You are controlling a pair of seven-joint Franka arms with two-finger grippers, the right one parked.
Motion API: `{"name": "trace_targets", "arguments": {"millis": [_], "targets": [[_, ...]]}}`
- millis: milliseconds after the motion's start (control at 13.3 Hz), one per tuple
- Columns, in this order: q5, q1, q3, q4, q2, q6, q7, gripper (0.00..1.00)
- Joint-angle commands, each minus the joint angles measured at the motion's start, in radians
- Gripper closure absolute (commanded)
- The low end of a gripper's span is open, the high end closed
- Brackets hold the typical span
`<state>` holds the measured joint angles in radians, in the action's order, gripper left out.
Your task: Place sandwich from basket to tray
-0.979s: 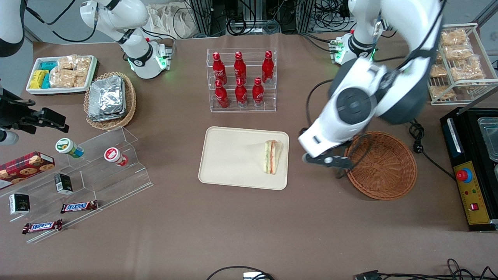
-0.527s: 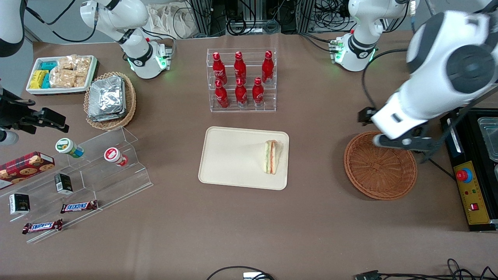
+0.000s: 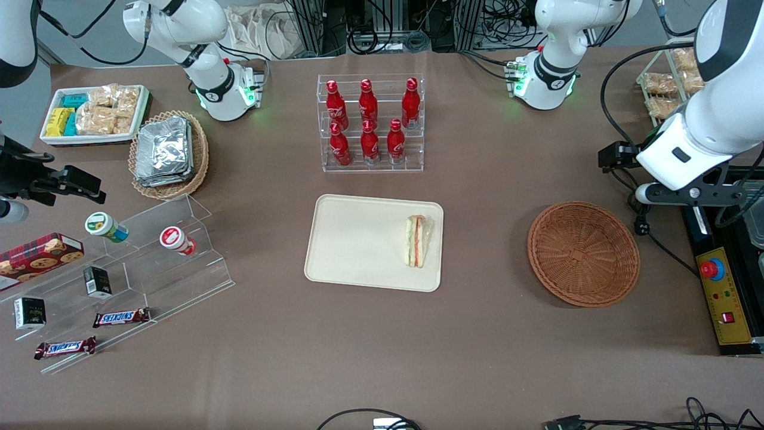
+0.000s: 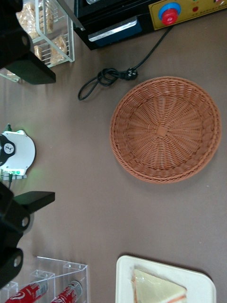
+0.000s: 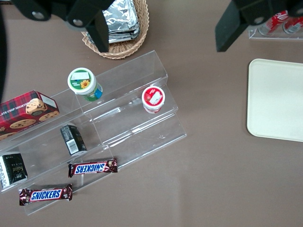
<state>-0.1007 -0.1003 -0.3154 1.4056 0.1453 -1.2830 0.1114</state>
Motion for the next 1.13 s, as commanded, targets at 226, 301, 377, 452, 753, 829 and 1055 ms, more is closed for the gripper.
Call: {"name": "trace_targets", "arguments": {"millis": [226,301,377,452,753,829,1055], "targets": [[0.004,-0.015,0.001,0.047,-0.032,0.039,-0.082,0.0],[0.004,-0.031,0.005,0.049,-0.032,0.039,-0.11,0.0],[0.004,-0.039,0.006,0.052,-0.032,0.039,-0.127,0.0],[0.006,-0.051,0.006,0.065,-0.036,0.037,-0.136,0.0],[0.009,-0.021,0.062,0.134,-0.102,0.001,-0.173,0.0],[0.01,0.038,0.125,0.148,-0.111,-0.012,-0.173,0.0],[0.013,0.125,0.222,0.287,-0.208,-0.123,-0.176,0.0]]}}
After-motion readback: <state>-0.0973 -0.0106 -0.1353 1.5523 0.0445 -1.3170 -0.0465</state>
